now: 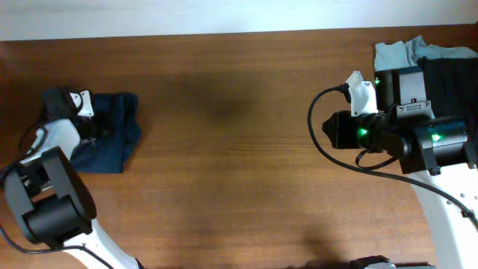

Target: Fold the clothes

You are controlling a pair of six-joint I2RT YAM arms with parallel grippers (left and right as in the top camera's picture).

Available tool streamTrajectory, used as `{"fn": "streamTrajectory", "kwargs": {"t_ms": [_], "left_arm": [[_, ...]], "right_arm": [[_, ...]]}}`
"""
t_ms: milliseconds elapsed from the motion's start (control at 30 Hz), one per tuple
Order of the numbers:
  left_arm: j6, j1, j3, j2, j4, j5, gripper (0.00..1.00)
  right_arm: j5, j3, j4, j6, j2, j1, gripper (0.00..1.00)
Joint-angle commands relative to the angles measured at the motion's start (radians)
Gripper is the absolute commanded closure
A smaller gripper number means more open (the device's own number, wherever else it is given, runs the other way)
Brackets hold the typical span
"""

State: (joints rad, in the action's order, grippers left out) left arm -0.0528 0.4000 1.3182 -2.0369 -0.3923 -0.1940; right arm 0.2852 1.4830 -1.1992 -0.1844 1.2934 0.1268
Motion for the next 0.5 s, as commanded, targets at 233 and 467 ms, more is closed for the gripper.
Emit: {"fn": "streamTrajectory", "kwargs": {"t_ms": [233, 467], "left_arm": [[-0.357, -0.017, 0.501, 0.249, -0.601, -0.341, 0.73], [-0.472, -0.176, 0.562, 0.571, -0.897, -0.33, 0.56]], "right_arm": [[-0.008, 0.244, 0.002, 0.019, -0.02, -0.05, 0.79], [-0.009, 0.335, -0.037, 0.074, -0.119, -0.05, 0.71]]}}
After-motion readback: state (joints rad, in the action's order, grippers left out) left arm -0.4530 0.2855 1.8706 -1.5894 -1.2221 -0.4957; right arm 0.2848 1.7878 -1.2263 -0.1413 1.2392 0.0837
